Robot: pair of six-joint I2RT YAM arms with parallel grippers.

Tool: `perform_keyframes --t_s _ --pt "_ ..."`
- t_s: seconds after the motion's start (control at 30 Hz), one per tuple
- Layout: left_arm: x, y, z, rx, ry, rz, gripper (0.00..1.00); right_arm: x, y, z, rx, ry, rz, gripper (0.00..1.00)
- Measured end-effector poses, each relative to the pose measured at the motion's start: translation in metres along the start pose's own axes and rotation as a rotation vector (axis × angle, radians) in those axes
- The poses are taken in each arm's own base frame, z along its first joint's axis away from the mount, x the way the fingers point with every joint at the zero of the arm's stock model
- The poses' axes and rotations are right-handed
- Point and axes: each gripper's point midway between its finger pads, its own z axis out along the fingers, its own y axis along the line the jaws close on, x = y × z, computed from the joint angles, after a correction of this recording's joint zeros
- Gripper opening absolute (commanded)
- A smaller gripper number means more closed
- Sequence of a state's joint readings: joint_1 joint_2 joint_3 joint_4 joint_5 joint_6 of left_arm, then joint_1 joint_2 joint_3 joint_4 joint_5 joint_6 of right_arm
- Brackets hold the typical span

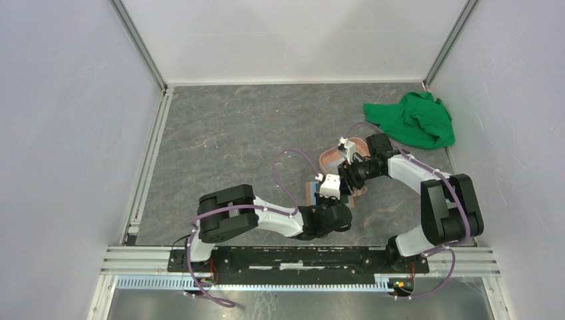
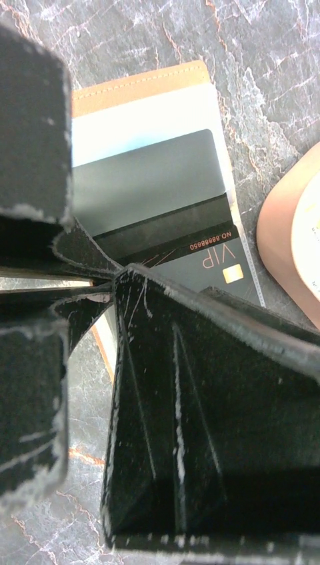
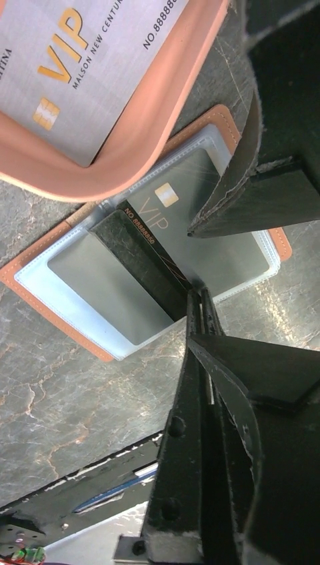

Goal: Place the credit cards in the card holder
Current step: Insert the credit card into the card holder.

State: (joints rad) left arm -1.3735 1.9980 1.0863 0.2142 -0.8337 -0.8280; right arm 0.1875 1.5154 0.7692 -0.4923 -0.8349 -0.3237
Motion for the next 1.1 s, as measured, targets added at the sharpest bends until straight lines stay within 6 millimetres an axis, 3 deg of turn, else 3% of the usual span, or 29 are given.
perform_keyframes --t_s 0.17,0.37,0.43,0.53,0.63,0.77,0.93,1.1 --pt "-0.008 0.002 -0.008 0.023 0.010 -0.004 0.19 -0.011 0.004 -0.011 0.029 -0.036 -0.087 0.50" --pt "-0.042 -0.003 -0.034 0.106 0.006 -0.038 0.29 -0.036 0.003 -0.026 0.108 -0.122 -0.206 0.11" --pt "-0.054 -0.005 -0.043 0.141 0.008 -0.045 0.31 -0.038 0.001 -0.026 0.119 -0.130 -0.219 0.05" --pt "-0.065 -0.004 -0.056 0.193 0.024 -0.043 0.35 -0.033 -0.003 -0.021 0.115 -0.109 -0.215 0.03" --pt "-0.063 0.010 -0.063 0.228 0.063 -0.035 0.42 -0.023 -0.006 -0.012 0.103 -0.061 -0.213 0.03" --pt "-0.046 0.046 -0.061 0.257 0.141 -0.055 0.51 -0.007 -0.003 0.005 0.083 0.027 -0.243 0.03" --pt "-0.031 0.088 -0.055 0.276 0.194 -0.123 0.54 0.009 -0.005 0.016 0.083 0.109 -0.262 0.03" --pt "-0.032 0.085 -0.057 0.342 0.214 -0.183 0.55 0.010 -0.006 0.020 0.085 0.129 -0.269 0.03"
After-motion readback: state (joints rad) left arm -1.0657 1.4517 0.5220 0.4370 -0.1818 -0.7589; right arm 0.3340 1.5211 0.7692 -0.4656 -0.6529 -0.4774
